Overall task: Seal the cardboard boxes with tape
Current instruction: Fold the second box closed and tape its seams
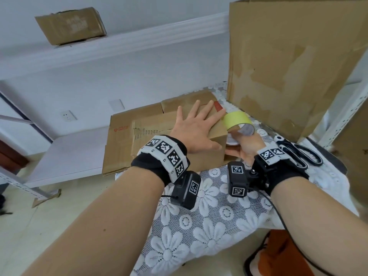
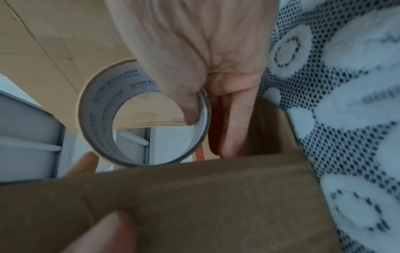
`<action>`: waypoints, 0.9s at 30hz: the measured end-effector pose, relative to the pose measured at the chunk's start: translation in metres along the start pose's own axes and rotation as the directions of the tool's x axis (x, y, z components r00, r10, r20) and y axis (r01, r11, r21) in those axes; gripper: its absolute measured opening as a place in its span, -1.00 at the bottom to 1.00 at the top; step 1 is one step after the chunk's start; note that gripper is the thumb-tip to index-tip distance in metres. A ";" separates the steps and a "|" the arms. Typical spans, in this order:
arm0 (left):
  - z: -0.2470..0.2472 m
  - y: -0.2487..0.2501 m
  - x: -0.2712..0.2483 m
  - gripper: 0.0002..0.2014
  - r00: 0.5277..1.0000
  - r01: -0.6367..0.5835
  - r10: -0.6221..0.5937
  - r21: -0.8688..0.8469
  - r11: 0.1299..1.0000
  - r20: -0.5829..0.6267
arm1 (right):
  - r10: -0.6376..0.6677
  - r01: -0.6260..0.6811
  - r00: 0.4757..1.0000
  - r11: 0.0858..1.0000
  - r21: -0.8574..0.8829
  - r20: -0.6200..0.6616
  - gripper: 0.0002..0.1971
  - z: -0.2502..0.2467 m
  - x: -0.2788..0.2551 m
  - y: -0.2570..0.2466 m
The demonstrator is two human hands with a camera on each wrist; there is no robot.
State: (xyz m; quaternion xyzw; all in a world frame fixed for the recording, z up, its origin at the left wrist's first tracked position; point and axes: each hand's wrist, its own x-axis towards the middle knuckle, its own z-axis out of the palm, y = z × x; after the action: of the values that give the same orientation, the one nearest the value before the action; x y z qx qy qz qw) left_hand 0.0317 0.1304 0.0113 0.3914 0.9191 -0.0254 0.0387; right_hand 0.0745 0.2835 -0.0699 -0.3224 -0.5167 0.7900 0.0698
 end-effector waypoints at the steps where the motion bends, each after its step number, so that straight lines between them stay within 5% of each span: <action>1: 0.000 0.001 -0.001 -0.07 1.000 -0.023 0.023 0.001 1.000 -0.011 | 0.006 -0.006 1.000 1.000 -0.011 -0.010 -0.65 0.000 0.000 0.000; 9: 0.000 0.013 -0.008 -0.29 0.993 -0.098 0.096 -0.022 0.995 -0.069 | 0.038 -0.045 0.996 0.995 -0.087 -0.074 -0.72 0.002 -0.008 -0.002; 16: 0.006 0.015 -0.014 -0.12 0.997 -0.022 0.024 0.016 1.000 -0.073 | -0.087 0.066 0.988 0.984 -0.163 -0.127 -0.66 -0.010 -0.010 -0.002; 21: 0.004 0.021 -0.018 -0.16 0.996 0.007 -0.008 -0.011 1.000 -0.090 | -0.362 0.271 0.929 0.804 -0.530 -0.075 -0.39 -0.013 -0.030 -0.029; 27: 0.007 0.028 -0.031 -0.21 0.995 0.069 -0.069 0.007 0.998 -0.078 | -0.363 0.271 0.929 0.549 -0.791 0.066 -0.33 -0.011 -0.059 -0.051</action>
State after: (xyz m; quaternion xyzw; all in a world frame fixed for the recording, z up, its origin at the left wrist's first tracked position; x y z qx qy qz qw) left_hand 0.0731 0.1270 0.0062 0.3602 0.9327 -0.0158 0.0005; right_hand 0.1161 0.2891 -0.0032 -0.2621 -0.8556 0.4373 0.0894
